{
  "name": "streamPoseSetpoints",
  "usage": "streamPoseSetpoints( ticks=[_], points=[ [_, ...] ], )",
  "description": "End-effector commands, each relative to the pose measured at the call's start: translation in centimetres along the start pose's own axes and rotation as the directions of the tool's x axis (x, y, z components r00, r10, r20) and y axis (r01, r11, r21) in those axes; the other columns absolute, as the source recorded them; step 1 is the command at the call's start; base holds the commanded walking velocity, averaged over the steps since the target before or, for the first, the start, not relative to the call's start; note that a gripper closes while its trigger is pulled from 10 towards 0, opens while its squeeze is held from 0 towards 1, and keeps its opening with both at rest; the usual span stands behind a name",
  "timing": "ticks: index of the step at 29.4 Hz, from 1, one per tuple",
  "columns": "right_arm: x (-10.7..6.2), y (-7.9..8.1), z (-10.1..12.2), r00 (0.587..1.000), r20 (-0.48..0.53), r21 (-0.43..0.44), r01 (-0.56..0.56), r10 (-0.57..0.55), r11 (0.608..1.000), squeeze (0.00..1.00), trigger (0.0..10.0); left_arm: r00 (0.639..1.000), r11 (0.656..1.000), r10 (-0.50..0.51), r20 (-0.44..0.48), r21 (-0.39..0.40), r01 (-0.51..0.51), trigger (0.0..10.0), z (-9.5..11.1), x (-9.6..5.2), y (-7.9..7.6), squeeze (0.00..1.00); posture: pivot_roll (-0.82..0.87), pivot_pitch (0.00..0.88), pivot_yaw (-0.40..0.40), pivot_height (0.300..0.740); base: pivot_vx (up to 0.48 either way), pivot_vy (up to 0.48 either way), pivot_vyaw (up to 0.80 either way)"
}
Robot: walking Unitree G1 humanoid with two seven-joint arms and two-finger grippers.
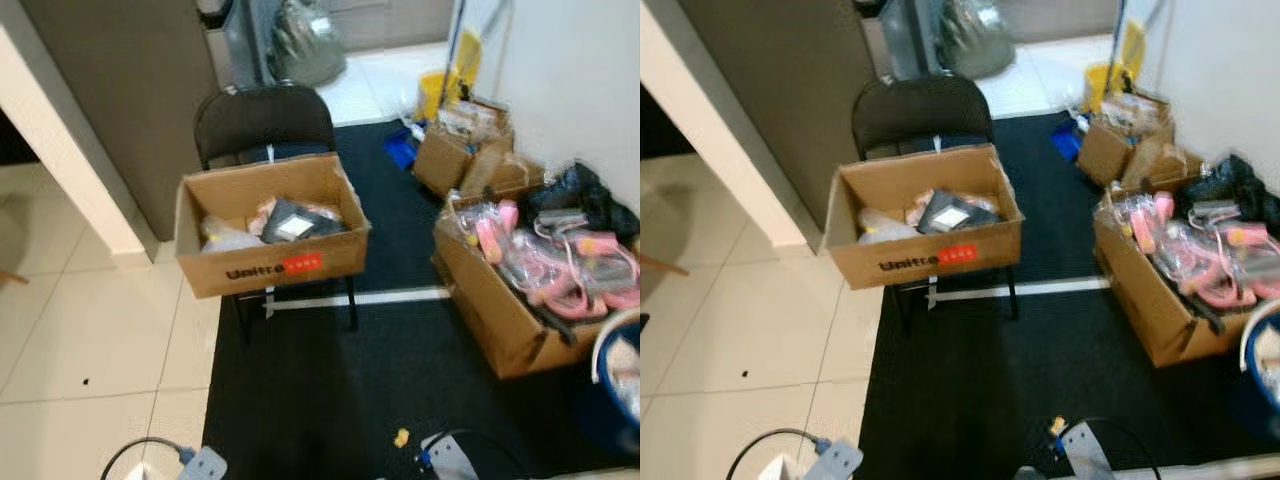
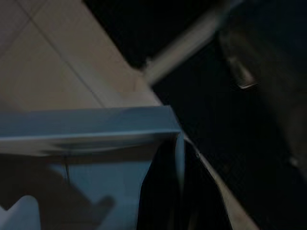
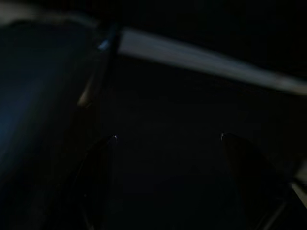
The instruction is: Picking trash to rubbish bin
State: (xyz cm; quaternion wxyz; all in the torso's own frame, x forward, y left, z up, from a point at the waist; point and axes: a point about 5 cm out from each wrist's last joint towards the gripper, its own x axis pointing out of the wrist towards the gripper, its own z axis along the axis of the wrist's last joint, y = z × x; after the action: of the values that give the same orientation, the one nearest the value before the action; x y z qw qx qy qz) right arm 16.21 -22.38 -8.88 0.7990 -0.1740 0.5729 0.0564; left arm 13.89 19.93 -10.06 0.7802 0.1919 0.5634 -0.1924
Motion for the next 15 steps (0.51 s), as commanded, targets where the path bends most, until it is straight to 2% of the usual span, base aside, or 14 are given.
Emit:
streamPoseSetpoints(
  ticks=[1,3,10,14,15],
  points=[
    [0.1,0.9,-1.1,0.999,-0.038,0.01,-0.023,0.023,1.0,0.0,10.0,1.0,1.0,-0.003,-0.027,-0.009,0.002,10.0,-0.9,-0.1,0.0,0.0,0.03,0.098,0.1,0.74,0.292,0.0,0.0],
    [0.1,0.9,-1.2,0.999,-0.043,0.001,-0.026,0.026,1.0,0.0,10.0,1.0,1.0,0.003,-0.024,-0.02,-0.004,10.0,-0.9,-0.1,0.2,0.0,0.03,0.098,0.1,0.74,0.3,0.0,0.0],
    [0.1,0.9,-1.2,0.999,-0.047,0.005,-0.021,0.021,1.0,0.0,10.0,0.999,0.998,0.034,-0.002,-0.048,-0.034,10.0,-0.7,-0.3,1.2,0.0,0.04,0.101,0.099,0.74,0.3,0.0,-0.8],
    [0.1,0.9,-1.1,0.999,-0.042,-0.006,-0.019,0.018,1.0,0.0,10.0,0.998,0.996,0.059,0.028,-0.066,-0.057,10.0,-0.1,-0.5,2.0,0.0,0.05,0.106,0.096,0.74,0.296,0.0,0.0],
    [0.1,0.9,-1.1,0.999,-0.042,-0.006,-0.022,0.022,1.0,0.0,10.0,0.995,0.993,0.084,0.061,-0.087,-0.078,10.0,0.5,-0.7,2.7,0.0,0.05,0.106,0.096,0.74,0.296,0.0,0.0]
  ],
)
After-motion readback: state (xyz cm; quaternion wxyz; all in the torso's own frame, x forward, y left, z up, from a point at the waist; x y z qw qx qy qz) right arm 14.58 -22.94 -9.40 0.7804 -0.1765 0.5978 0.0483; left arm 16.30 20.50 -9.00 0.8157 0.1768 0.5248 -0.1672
